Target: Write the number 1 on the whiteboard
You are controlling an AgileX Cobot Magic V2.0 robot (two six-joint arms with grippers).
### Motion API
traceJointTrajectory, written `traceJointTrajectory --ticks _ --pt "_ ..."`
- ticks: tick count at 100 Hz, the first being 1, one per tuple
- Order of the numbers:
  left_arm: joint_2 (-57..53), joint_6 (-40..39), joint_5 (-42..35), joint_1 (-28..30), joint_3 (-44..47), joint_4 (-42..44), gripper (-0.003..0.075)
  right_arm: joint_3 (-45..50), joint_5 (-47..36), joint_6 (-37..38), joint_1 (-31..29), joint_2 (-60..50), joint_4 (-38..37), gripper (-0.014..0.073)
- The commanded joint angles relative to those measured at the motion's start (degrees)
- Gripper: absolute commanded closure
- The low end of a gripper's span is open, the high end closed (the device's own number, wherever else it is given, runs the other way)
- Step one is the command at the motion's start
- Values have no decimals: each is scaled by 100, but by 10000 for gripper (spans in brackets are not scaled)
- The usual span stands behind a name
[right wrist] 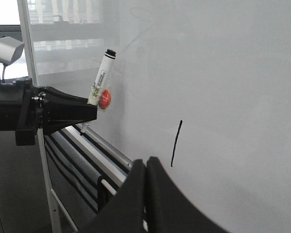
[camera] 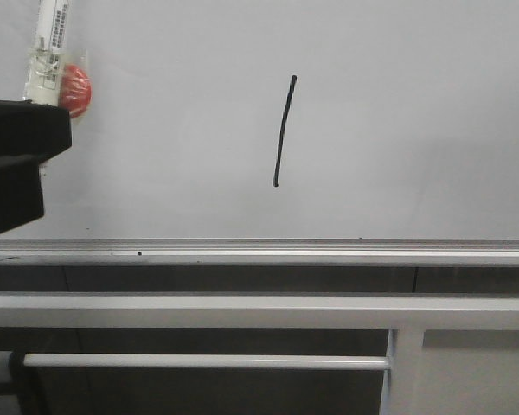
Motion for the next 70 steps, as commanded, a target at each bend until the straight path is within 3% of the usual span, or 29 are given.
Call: traceJointTrajectory --ticks 1,24,70 --pt "-57 82 -1382 73 -127 275 741 -159 110 -17 -28 45 57 657" --pt "-57 80 -1382 461 -151 732 741 -159 110 -17 -28 45 57 657" --pt "-57 -79 -1382 862 -310 788 741 -159 110 -17 -28 45 57 657"
